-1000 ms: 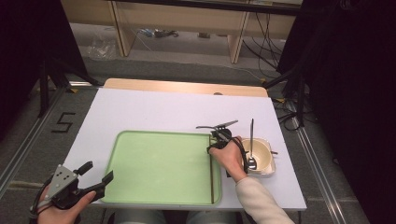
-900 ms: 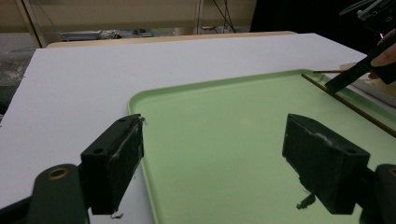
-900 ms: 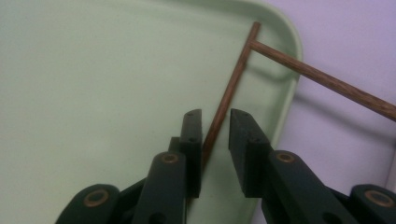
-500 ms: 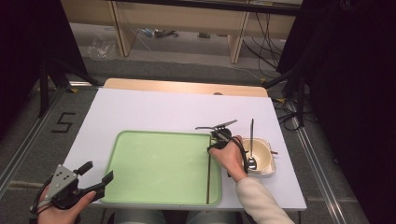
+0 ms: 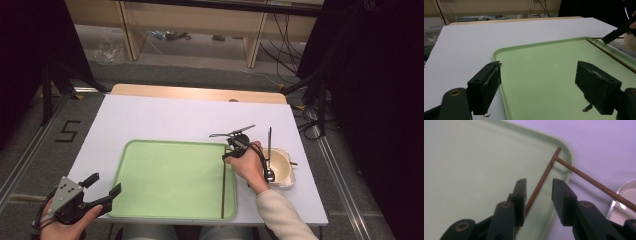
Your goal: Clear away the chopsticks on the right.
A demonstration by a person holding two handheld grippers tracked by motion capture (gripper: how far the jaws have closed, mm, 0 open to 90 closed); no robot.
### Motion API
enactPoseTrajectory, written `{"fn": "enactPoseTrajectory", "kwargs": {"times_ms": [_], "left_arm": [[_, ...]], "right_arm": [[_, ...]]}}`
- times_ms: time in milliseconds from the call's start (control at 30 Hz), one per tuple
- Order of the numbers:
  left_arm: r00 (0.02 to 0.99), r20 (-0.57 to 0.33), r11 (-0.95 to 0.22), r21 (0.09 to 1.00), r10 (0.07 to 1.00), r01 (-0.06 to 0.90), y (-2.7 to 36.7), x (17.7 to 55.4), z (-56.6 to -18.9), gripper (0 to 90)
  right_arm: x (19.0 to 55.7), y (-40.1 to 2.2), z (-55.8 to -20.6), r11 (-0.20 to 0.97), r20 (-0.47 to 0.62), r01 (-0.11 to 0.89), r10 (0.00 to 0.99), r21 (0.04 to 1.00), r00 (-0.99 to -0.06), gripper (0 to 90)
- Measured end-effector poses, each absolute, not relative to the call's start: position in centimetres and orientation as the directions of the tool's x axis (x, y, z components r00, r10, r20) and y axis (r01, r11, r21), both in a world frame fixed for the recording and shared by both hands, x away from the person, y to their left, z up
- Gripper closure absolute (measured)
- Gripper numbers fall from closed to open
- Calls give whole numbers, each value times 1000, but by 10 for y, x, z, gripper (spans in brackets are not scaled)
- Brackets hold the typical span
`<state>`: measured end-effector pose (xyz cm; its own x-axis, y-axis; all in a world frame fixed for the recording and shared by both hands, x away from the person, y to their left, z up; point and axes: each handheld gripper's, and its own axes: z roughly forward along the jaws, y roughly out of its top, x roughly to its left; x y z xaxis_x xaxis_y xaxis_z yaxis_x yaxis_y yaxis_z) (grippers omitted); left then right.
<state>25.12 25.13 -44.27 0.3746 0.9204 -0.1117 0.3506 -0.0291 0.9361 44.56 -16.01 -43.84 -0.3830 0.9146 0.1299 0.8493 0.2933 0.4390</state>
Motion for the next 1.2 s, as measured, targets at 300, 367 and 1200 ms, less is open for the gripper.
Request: {"fn": "enactPoseTrajectory", "kwargs": {"times_ms": [300, 367, 1200], "left_arm": [[373, -111, -29, 936, 921, 352, 252, 251, -443, 204], [373, -111, -29, 936, 921, 351, 252, 251, -443, 204], [377, -113, -28, 937, 919, 349, 251, 252, -444, 204]], "right_arm": [[449, -169, -427, 387, 104, 821, 878, 420, -467, 591], [450, -172, -424, 427, 76, 802, 863, 419, -499, 579], [476, -203, -388, 541, 9, 744, 806, 392, -592, 573]]}}
